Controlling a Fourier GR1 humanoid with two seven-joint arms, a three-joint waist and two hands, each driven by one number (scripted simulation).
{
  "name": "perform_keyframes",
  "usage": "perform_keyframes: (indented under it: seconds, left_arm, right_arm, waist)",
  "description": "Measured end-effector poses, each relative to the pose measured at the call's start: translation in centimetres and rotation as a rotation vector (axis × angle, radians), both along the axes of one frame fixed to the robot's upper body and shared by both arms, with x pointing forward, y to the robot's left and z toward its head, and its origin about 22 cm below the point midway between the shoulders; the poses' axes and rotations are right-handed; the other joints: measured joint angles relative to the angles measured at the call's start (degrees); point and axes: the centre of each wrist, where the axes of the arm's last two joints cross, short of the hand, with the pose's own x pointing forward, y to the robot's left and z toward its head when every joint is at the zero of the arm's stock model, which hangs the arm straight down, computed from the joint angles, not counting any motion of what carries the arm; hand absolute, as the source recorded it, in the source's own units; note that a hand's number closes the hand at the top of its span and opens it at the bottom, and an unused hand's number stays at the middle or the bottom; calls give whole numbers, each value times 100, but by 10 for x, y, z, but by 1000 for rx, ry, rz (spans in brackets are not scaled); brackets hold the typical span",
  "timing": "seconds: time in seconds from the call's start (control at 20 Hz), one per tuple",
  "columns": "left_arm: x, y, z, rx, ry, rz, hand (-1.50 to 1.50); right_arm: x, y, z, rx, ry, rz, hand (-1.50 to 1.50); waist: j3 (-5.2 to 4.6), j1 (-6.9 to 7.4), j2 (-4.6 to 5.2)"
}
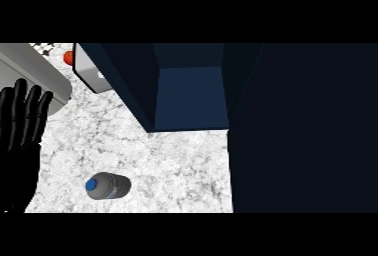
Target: Pick up the bottled water, place it into the cabinet and close the cabinet
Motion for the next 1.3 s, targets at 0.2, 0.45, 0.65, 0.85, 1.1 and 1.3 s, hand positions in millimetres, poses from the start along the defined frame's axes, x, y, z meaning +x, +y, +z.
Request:
perform_keyframes:
  seconds: [0.2, 0.45, 0.65, 0.85, 1.1, 1.3]
  left_arm:
    - [-1, 8, -1, 5, -4, -199, -150]
    - [-11, 14, -12, -56, 107, -541, -150]
    - [-26, 41, -12, -106, 190, -685, -150]
    - [-40, 73, -4, -130, 234, -741, -150]
    - [-53, 104, 12, -135, 272, -754, -150]
    - [-62, 118, 5, -132, 307, -749, -150]
  right_arm:
    - [-10, -5, -2, -10, 14, -5, -150]
    - [-23, 1, -2, -22, 70, 117, -150]
    - [-40, 9, 3, -20, 106, 198, -150]
    - [-59, 15, 17, -20, 129, 232, -150]
    - [-74, 23, 30, -23, 134, 244, -150]
    - [-81, 33, 37, -12, 145, 257, -150]
  waist:
    - [-38, 102, -14]
    - [-62, 180, -32]
    - [-62, 233, -40]
    - [-59, 248, -35]
    - [-55, 252, -27]
    - [-56, 250, -24]
